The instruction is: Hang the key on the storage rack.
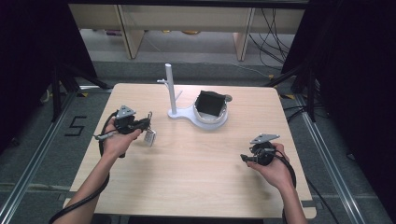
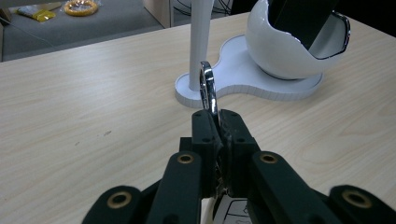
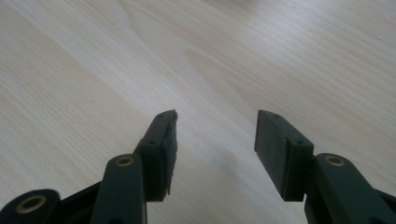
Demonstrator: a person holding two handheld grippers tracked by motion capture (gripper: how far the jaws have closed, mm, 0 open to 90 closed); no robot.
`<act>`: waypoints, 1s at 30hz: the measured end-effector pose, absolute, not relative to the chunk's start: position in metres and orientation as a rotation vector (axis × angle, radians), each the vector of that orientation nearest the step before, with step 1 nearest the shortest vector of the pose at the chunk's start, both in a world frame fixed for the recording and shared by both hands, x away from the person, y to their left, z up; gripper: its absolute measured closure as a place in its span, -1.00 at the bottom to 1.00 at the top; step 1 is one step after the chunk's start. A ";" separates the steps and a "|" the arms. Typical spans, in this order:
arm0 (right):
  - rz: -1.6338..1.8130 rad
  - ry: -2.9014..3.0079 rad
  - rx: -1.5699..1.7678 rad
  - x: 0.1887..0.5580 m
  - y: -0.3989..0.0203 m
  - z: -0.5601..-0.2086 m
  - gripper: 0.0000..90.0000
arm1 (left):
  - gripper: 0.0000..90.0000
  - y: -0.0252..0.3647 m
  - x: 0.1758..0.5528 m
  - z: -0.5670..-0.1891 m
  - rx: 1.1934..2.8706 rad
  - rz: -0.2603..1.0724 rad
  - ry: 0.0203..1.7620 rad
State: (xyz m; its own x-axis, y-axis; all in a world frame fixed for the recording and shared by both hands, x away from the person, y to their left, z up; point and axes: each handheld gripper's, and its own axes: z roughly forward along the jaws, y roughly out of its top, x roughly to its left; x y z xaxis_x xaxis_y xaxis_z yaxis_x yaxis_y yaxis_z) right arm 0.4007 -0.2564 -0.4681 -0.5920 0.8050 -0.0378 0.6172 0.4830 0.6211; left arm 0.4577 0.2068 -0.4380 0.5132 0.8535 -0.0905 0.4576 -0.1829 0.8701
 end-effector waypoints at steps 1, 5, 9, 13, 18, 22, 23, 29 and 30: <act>0.814 2.409 1.199 0.401 -0.256 -0.468 0.11 | 0.88 0.206 0.458 -0.437 1.814 0.537 1.096; 0.812 2.405 1.180 0.401 -0.258 -0.469 0.11 | 0.88 0.204 0.459 -0.435 1.797 0.553 1.089; 0.815 2.401 1.182 0.401 -0.258 -0.469 0.11 | 0.88 0.203 0.460 -0.432 1.796 0.556 1.086; 0.816 2.402 1.184 0.401 -0.257 -0.469 0.11 | 0.88 0.203 0.461 -0.428 1.779 0.571 1.081; 0.816 2.410 1.200 0.401 -0.255 -0.468 0.11 | 0.88 0.204 0.464 -0.423 1.749 0.608 1.072; 0.817 2.410 1.200 0.401 -0.255 -0.468 0.11 | 0.88 0.205 0.465 -0.421 1.737 0.616 1.068; 0.817 2.410 1.199 0.401 -0.256 -0.468 0.11 | 0.88 0.205 0.465 -0.420 1.735 0.619 1.068; 0.817 2.411 1.200 0.401 -0.255 -0.468 0.11 | 0.88 0.204 0.468 -0.416 1.712 0.638 1.059; 0.816 2.411 1.199 0.401 -0.255 -0.468 0.11 | 0.88 0.204 0.468 -0.415 1.709 0.642 1.056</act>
State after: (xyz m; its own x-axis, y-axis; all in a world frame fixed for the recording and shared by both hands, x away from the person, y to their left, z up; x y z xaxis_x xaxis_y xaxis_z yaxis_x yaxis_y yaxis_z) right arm 0.4008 -0.2554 -0.4684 -0.5933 0.8042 -0.0353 0.6173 0.4827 0.6213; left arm 0.4683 0.2039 -0.4153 0.4809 0.8749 -0.0570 0.3522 -0.1333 0.9264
